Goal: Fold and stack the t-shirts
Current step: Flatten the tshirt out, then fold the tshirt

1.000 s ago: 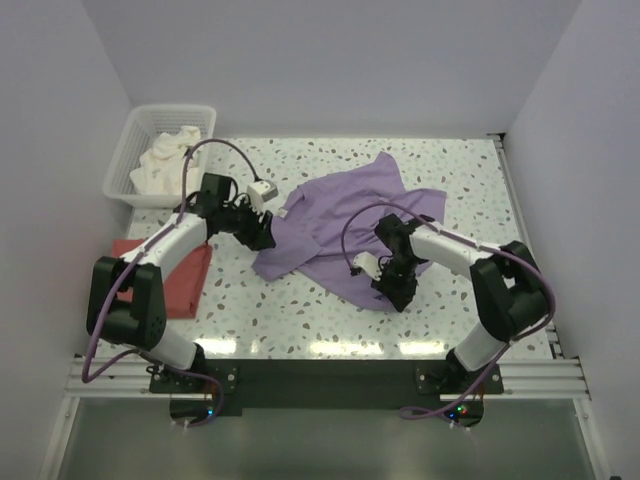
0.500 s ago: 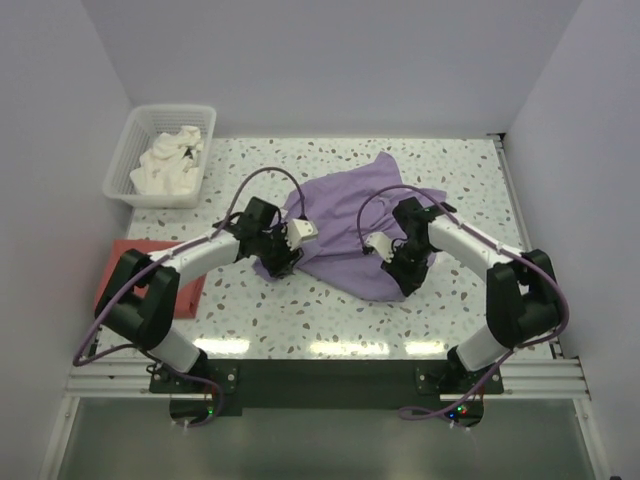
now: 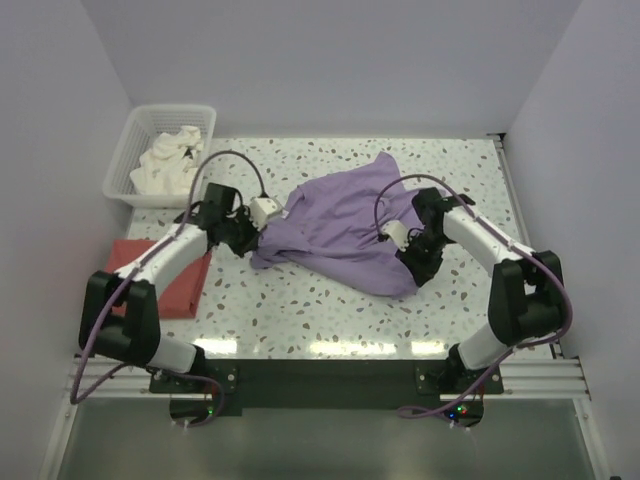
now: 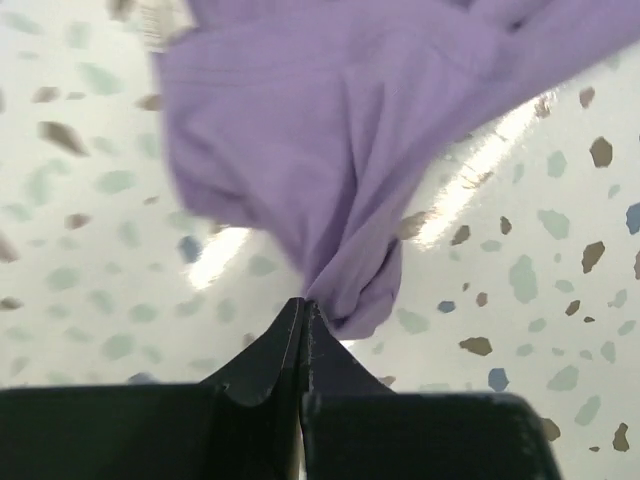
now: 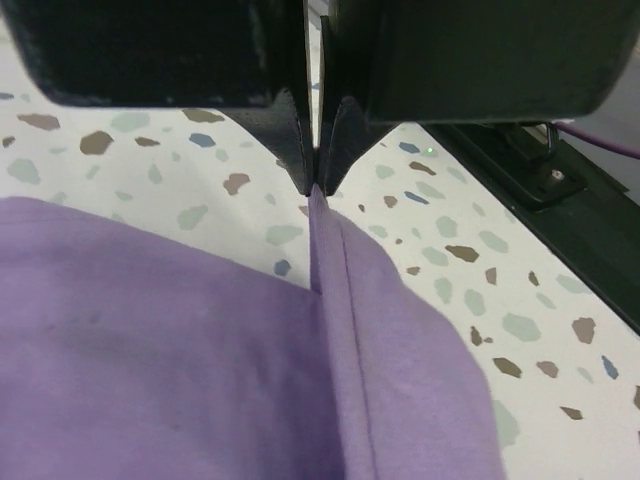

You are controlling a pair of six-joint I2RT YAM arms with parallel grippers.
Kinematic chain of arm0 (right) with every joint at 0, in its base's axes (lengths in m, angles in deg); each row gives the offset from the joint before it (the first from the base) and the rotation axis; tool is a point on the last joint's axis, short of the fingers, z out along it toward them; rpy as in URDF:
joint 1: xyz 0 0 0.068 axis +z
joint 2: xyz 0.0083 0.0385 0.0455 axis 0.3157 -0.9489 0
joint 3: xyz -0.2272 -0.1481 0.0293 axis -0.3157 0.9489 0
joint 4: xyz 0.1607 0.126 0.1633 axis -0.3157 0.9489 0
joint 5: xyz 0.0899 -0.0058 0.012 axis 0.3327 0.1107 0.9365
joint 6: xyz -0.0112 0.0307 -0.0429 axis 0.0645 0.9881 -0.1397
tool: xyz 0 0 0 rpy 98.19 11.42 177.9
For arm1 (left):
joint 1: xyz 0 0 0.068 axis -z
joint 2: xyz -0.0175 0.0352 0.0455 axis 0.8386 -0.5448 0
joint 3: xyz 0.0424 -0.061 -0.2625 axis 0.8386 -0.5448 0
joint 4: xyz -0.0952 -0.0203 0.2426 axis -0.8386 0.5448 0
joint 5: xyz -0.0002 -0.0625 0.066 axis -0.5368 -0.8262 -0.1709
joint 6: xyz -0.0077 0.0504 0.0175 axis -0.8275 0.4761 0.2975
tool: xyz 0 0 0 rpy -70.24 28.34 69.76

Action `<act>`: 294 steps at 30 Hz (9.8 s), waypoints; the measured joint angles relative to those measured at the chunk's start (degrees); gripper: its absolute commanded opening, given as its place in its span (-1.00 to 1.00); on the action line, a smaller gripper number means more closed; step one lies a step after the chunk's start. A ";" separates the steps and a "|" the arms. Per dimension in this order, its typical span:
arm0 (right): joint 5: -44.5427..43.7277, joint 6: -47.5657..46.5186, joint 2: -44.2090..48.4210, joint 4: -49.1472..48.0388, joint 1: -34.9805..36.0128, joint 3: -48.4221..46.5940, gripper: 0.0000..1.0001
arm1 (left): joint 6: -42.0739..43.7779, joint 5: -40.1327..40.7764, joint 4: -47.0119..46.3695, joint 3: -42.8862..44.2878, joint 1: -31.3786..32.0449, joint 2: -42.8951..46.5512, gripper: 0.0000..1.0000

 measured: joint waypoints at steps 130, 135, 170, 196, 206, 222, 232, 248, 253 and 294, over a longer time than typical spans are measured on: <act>-27.65 -8.74 37.92 -45.86 -14.56 -41.59 -1.00 | -6.82 12.28 -41.38 35.60 -17.05 36.15 -1.00; -25.53 -9.73 34.69 -46.77 -14.56 -33.66 -1.00 | -3.45 5.81 -36.65 33.18 -17.05 34.21 -1.00; -18.01 -13.68 -38.62 -55.80 -14.97 -39.43 -1.00 | 0.94 13.97 -22.58 63.28 -7.82 -50.27 -1.00; -5.35 -14.84 -38.66 -37.31 -21.64 -43.95 -1.00 | -7.85 14.05 0.42 38.27 -4.33 -19.50 -1.00; -0.02 -16.74 -32.98 -34.40 -25.27 -37.81 -1.00 | -11.08 12.39 6.97 25.46 -3.58 -5.77 -1.00; 0.02 -21.18 -32.06 -33.14 -25.57 -33.46 -1.00 | -18.01 10.75 12.52 13.94 3.63 -5.86 -1.00; 0.09 -21.66 -31.93 -31.30 -25.59 -34.29 -1.00 | -18.38 10.05 17.44 25.24 3.54 -7.39 -1.00; -0.28 -27.74 -27.96 -29.75 -26.45 -27.52 -1.00 | -17.92 9.33 24.59 16.46 4.74 -4.07 -1.00; -1.77 -29.22 -28.00 -29.86 -26.47 -24.63 -1.00 | -17.94 10.08 23.71 16.17 4.74 -6.99 -1.00; -2.03 -34.12 -21.99 -24.90 -28.26 -19.91 0.00 | -13.81 14.38 23.41 16.48 4.68 -6.45 -0.34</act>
